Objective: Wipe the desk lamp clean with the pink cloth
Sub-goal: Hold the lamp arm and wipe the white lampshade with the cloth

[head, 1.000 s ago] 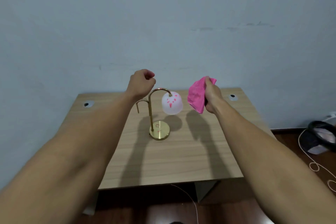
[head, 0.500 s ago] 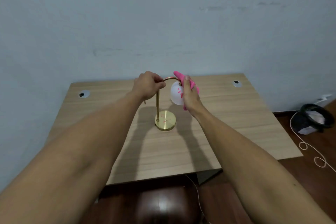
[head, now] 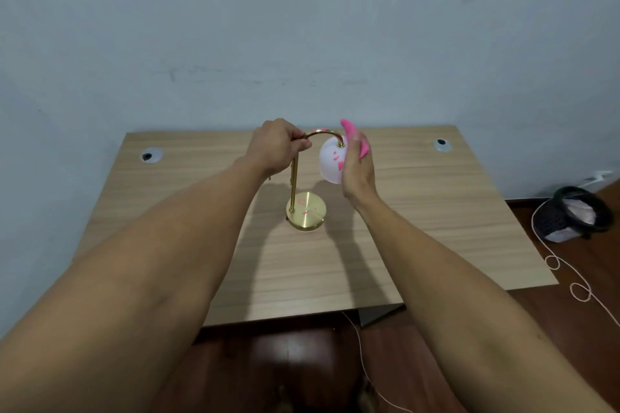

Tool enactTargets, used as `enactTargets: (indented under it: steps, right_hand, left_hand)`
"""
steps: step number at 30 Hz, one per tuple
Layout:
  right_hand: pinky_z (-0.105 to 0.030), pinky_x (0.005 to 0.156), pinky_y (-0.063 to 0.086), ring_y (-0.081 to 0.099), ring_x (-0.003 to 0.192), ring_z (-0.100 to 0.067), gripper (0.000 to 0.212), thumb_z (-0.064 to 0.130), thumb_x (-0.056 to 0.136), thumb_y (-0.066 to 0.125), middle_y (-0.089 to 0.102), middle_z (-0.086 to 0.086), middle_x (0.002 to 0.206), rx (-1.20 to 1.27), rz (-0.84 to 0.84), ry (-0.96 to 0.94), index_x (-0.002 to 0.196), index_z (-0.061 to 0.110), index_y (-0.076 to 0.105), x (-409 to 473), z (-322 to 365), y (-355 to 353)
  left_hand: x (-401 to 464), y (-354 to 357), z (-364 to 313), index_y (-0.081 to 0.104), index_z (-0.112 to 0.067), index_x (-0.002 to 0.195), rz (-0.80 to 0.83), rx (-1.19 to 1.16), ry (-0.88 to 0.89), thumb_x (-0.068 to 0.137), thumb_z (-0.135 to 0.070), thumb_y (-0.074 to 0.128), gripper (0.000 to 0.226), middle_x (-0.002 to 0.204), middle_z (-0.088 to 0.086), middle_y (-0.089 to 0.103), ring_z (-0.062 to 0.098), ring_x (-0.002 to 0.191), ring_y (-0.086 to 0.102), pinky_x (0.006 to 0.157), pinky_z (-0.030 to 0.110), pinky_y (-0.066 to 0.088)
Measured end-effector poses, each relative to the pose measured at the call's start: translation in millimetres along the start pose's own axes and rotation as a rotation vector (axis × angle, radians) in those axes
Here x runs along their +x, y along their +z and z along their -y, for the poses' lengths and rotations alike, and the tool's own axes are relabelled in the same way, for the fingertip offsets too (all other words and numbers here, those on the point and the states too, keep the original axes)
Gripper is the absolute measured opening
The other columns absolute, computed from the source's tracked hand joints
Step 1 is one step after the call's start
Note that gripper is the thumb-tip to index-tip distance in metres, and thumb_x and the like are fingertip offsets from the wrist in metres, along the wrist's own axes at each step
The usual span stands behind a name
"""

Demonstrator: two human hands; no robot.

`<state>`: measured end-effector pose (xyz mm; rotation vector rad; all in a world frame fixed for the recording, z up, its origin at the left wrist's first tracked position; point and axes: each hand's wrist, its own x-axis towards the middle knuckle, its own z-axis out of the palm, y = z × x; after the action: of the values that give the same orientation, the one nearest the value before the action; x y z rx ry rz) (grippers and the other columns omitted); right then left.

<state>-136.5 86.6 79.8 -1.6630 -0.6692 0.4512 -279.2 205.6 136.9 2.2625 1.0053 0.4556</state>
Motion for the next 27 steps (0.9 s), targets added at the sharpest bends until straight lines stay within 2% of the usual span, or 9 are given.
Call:
enactTargets:
  steps: [2, 5, 6, 8, 11, 15, 19, 23, 27]
  right_hand:
    - [-0.03, 0.127, 0.022, 0.04, 0.147, -0.011, 0.051, 0.056, 0.109, 0.022, 0.046, 0.011, 0.157, -0.134, 0.022, -0.222, 0.151, 0.043, 0.049, -7.1, -16.3, 4.1]
    - [-0.023, 0.124, 0.023, 0.039, 0.149, -0.01, 0.05, 0.048, 0.112, 0.021, 0.046, 0.013, 0.158, -0.086, 0.003, -0.27, 0.154, 0.039, 0.047, -15.2, -19.5, 2.6]
    - [-0.026, 0.117, 0.037, 0.047, 0.144, -0.011, 0.048, 0.046, 0.112, 0.023, 0.053, 0.013, 0.152, 0.004, -0.005, -0.218, 0.15, 0.041, 0.052, -15.7, -14.8, 2.4]
    - [-0.025, 0.075, 0.058, 0.065, 0.127, -0.02, 0.05, 0.05, 0.11, 0.024, 0.067, 0.013, 0.137, 0.129, -0.046, -0.017, 0.137, 0.041, 0.065, -10.1, -0.1, 4.0]
    - [-0.026, 0.045, 0.052, 0.076, 0.1, -0.03, 0.06, 0.055, 0.108, 0.021, 0.078, 0.006, 0.111, 0.191, -0.079, 0.285, 0.121, 0.035, 0.076, 2.6, 19.0, -2.3]
    - [-0.03, 0.073, 0.054, 0.07, 0.104, -0.023, 0.061, 0.057, 0.107, 0.025, 0.074, 0.005, 0.111, 0.073, -0.012, 0.092, 0.116, 0.032, 0.08, 3.1, 16.9, -2.0]
    - [-0.026, 0.057, 0.054, 0.072, 0.093, -0.022, 0.067, 0.065, 0.103, 0.023, 0.076, -0.003, 0.11, 0.029, -0.005, 0.132, 0.114, 0.029, 0.079, 5.4, 10.0, -1.9]
    - [-0.04, 0.079, 0.065, 0.076, 0.097, -0.03, 0.067, 0.06, 0.106, 0.023, 0.079, -0.008, 0.102, 0.097, -0.053, 0.32, 0.107, 0.027, 0.081, 18.9, 13.4, -9.5]
    - [-0.028, 0.064, 0.051, 0.069, 0.088, -0.021, 0.063, 0.063, 0.104, 0.026, 0.072, 0.0, 0.098, 0.0, 0.003, 0.138, 0.112, 0.031, 0.08, 2.9, 18.0, -1.1]
  left_hand:
    - [1.2, -0.6, -0.1, 0.08, -0.02, 0.09, 0.001, 0.006, -0.002, 0.084, -0.044, 0.069, 0.028, 0.081, 0.01, 0.076, 0.033, 0.087, 0.07, 0.084, 0.046, 0.057]
    - [1.5, 1.4, -1.6, 0.081, -0.02, 0.091, -0.001, 0.008, 0.01, 0.086, -0.04, 0.071, 0.024, 0.079, 0.009, 0.075, 0.034, 0.086, 0.069, 0.084, 0.044, 0.057]
    - [1.6, 1.6, -2.3, 0.081, -0.019, 0.091, -0.005, 0.013, 0.011, 0.087, -0.039, 0.071, 0.022, 0.078, 0.009, 0.074, 0.035, 0.086, 0.069, 0.083, 0.043, 0.056]
    - [2.7, 2.8, -0.6, 0.08, -0.018, 0.091, -0.011, 0.02, 0.013, 0.088, -0.038, 0.071, 0.022, 0.077, 0.011, 0.073, 0.036, 0.085, 0.067, 0.082, 0.043, 0.056]
    - [2.0, 2.3, -0.4, 0.08, -0.019, 0.09, -0.008, 0.028, 0.013, 0.089, -0.038, 0.07, 0.022, 0.071, 0.007, 0.069, 0.036, 0.084, 0.066, 0.08, 0.042, 0.055]
    - [0.8, 2.7, -2.0, 0.08, -0.019, 0.092, -0.015, 0.044, 0.018, 0.091, -0.038, 0.07, 0.021, 0.072, 0.007, 0.068, 0.035, 0.086, 0.065, 0.081, 0.041, 0.052]
    - [1.5, 3.3, -2.3, 0.08, -0.02, 0.091, -0.01, 0.032, 0.006, 0.091, -0.037, 0.07, 0.02, 0.065, 0.0, 0.062, 0.032, 0.082, 0.062, 0.078, 0.037, 0.048]
    - [1.8, 3.7, -2.9, 0.08, -0.02, 0.09, -0.008, 0.029, -0.009, 0.091, -0.037, 0.07, 0.019, 0.064, -0.001, 0.061, 0.03, 0.081, 0.061, 0.079, 0.036, 0.048]
    - [2.1, 1.4, -3.5, 0.079, -0.02, 0.087, -0.001, 0.027, -0.018, 0.091, -0.037, 0.07, 0.019, 0.063, -0.001, 0.061, 0.032, 0.082, 0.062, 0.076, 0.035, 0.048]
